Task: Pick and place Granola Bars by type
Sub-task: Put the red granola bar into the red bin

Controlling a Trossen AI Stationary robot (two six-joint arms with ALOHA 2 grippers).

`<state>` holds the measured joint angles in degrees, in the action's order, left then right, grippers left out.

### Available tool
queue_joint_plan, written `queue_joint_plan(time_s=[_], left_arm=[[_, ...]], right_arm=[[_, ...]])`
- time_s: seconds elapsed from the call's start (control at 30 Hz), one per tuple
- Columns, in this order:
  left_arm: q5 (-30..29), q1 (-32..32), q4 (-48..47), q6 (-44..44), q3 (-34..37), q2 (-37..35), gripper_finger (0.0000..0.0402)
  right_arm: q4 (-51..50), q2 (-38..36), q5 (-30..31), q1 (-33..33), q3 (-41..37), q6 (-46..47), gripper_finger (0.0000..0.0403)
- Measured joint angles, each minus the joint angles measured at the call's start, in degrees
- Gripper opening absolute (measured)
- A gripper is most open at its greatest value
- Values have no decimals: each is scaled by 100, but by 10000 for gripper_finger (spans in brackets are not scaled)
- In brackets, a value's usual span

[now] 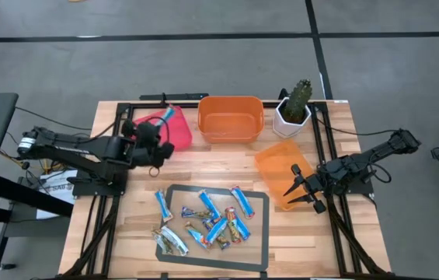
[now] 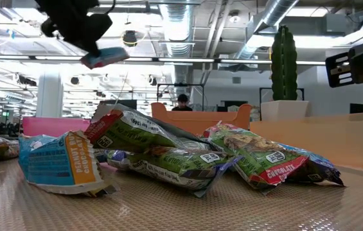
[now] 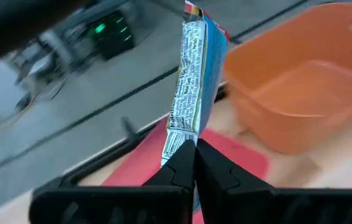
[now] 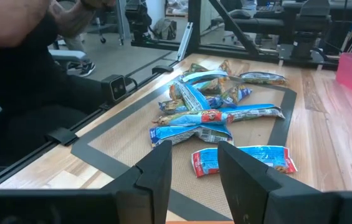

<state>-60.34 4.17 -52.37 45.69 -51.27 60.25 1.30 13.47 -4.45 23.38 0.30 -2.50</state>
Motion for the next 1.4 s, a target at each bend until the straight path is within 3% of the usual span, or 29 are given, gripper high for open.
queue_joint_plan(time_s=[0.3, 0.57, 0.73, 1.13, 1.4], left_arm=[[333, -608, -1262, 1681, 0, 2, 0], [473, -702, -2178, 2912, 36, 2, 0], [770, -702, -1535, 3117, 559, -25, 0], [1551, -1096, 915, 3085, 2656, -398, 0], [1641, -1194, 1346, 2920, 3060, -494, 0]], right_arm=[[0, 2, 0, 0, 0, 0, 123], [0, 1, 0, 0, -1, 0, 123], [-2, 1, 0, 0, 0, 0, 123], [0, 0, 0, 0, 0, 0, 123], [0, 0, 0, 0, 0, 0, 123]])
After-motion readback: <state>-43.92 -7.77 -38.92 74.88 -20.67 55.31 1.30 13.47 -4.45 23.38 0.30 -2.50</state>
